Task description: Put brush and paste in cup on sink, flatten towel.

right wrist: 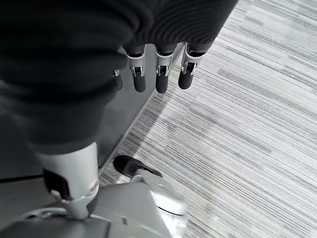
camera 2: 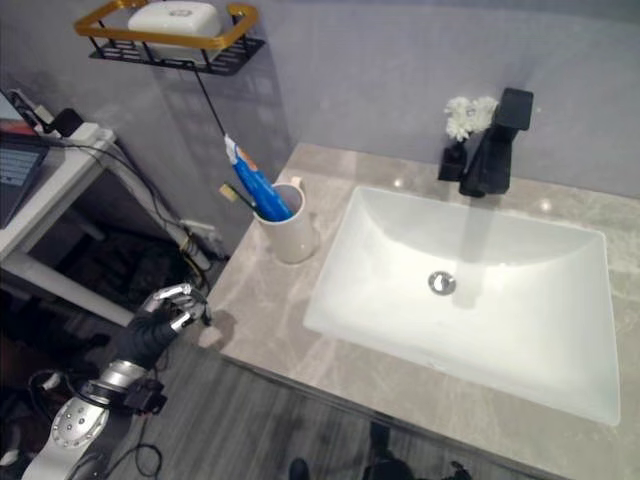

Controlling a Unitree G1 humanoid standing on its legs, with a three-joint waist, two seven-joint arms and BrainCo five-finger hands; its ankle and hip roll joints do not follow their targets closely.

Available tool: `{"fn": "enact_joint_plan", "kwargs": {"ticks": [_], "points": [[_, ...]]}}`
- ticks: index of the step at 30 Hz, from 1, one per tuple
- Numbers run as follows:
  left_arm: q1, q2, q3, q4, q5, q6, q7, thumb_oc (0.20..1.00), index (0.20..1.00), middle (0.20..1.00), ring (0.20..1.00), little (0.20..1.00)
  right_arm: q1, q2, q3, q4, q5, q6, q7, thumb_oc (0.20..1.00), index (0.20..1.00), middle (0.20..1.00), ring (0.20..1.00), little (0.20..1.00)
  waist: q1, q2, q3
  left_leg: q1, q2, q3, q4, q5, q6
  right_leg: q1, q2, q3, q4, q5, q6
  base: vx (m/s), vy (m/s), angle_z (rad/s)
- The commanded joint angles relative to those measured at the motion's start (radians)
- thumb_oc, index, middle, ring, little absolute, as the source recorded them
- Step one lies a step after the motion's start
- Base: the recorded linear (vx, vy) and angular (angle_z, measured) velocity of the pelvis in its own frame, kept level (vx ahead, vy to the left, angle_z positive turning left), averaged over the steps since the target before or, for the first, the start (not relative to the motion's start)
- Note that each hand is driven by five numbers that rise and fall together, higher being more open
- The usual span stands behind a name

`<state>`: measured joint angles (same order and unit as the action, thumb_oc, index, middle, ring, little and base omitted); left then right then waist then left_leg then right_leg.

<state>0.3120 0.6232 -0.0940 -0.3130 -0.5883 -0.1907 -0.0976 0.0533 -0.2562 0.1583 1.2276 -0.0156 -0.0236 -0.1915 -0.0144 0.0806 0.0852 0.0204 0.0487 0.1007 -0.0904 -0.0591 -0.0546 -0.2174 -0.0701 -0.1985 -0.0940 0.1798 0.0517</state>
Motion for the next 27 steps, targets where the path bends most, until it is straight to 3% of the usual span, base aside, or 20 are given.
{"fn": "enact_joint_plan", "kwargs": {"ticks": [1,13,27], "points": [[-0.023,0.029,-0.001,-0.036,-0.004,-0.021,-0.015,0.200,0.200,0.200,0.200,0.200,-0.051,0.013,0.034,0.010,-0.011,0.004,-0.001,1.000,1.000,1.000,1.000,1.000,-0.008,-0.048,0.031,-0.014,-0.045,0.020,0.003,0.048,-0.005,0.070,-0.066,-0.001,0.007,-0.041,0.108,0.00,0.000,0.00],[-0.089,0.005,-0.068,0.013,0.010,-0.003,0.015,0.200,0.200,0.200,0.200,0.200,-0.112,0.027,0.096,-0.029,0.010,0.001,-0.011,1.000,1.000,1.000,1.000,1.000,-0.022,-0.042,0.075,-0.060,-0.039,0.024,0.003,0.053,-0.007,0.019,-0.055,0.015,0.015,-0.050,0.095,-0.01,-0.013,-0.04],[-0.213,-0.035,0.016,0.043,-0.018,0.008,0.115,0.200,0.200,0.200,0.200,0.200,-0.118,-0.025,0.064,-0.005,0.023,0.027,-0.022,1.000,1.000,1.000,1.000,1.000,-0.039,-0.029,0.110,-0.085,-0.031,0.021,0.003,0.065,-0.011,-0.016,-0.042,0.024,0.028,-0.068,0.077,0.00,-0.006,0.00]]}}
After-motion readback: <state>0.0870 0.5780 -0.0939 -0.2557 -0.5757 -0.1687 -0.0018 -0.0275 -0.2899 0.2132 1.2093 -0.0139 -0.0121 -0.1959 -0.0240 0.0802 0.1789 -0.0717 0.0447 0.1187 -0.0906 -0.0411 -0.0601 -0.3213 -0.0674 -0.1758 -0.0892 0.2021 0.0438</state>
